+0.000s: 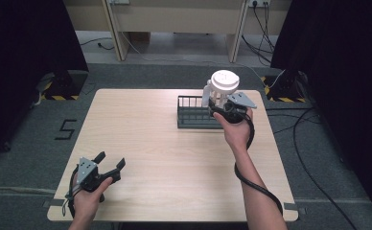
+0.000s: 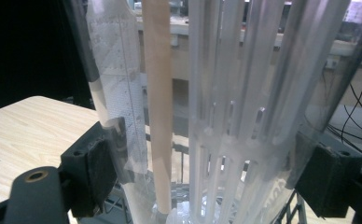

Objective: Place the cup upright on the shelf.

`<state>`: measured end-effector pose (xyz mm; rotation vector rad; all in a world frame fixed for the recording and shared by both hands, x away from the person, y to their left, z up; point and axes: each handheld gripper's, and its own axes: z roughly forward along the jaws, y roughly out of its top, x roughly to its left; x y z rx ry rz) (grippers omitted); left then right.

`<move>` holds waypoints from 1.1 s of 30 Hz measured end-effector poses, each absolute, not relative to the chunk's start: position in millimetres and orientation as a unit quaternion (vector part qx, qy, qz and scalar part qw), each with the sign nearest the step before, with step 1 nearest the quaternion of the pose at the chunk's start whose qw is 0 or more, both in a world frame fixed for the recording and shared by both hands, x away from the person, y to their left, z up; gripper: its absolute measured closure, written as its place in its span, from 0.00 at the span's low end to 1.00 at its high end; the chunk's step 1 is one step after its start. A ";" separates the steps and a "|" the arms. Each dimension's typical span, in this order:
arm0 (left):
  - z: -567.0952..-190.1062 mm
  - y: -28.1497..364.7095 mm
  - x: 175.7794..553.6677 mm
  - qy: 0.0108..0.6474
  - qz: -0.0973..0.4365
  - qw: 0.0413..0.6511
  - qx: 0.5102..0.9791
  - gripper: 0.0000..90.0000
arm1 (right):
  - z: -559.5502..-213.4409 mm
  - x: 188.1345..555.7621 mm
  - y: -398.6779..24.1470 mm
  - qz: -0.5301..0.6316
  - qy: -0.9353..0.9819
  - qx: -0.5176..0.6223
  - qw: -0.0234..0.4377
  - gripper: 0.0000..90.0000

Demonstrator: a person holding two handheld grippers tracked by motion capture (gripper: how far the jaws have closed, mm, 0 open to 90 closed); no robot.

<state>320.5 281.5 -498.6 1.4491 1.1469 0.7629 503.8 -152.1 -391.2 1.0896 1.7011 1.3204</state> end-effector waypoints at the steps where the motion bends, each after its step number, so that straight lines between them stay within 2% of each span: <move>1: -498.7 281.3 320.5 0.483 0.321 0.541 0.610 0.17 | -391.6 505.4 -151.0 0.511 0.659 0.423 0.355 0.21; 33: -499.6 280.2 321.8 0.483 0.319 0.542 0.610 0.17 | -395.7 546.9 -127.0 0.502 0.661 0.439 0.345 0.21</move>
